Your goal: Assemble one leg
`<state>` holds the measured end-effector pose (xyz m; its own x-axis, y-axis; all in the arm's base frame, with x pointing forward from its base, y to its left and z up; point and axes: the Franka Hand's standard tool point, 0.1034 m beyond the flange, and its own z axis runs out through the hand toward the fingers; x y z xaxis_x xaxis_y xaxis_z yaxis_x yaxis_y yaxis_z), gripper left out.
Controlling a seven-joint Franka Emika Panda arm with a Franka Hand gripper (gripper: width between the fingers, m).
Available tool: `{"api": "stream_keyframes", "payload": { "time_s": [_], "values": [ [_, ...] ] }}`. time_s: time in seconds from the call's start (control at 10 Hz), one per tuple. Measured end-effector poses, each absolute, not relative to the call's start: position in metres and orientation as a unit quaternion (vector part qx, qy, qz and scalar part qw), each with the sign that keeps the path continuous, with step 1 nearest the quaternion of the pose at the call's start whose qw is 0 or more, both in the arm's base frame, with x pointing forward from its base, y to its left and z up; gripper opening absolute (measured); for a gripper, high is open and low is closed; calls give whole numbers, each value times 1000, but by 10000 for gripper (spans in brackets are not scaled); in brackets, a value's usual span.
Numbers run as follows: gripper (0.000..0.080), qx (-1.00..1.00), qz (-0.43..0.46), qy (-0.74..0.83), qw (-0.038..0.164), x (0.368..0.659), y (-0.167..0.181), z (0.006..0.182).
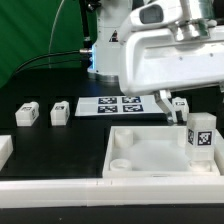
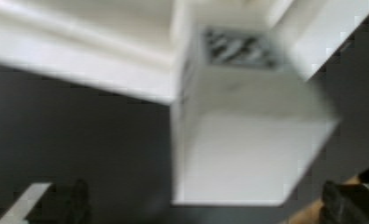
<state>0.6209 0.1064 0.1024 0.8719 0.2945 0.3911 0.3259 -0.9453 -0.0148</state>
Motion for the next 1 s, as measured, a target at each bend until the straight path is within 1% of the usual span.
{"api": "stream_keyframes", "payload": {
  "time_s": [0.2, 0.4, 0.5, 0.8, 1.0],
  "values": [
    [649, -984, -102, -142, 44, 621, 102, 108],
    [649, -990, -22, -133, 51, 612, 103, 110],
    [649, -989, -36, -133, 50, 617, 103, 110],
    [649, -989, -34, -131, 50, 616, 103, 108],
    [649, -991, -36, -116, 49, 618, 99, 102]
  ]
}}
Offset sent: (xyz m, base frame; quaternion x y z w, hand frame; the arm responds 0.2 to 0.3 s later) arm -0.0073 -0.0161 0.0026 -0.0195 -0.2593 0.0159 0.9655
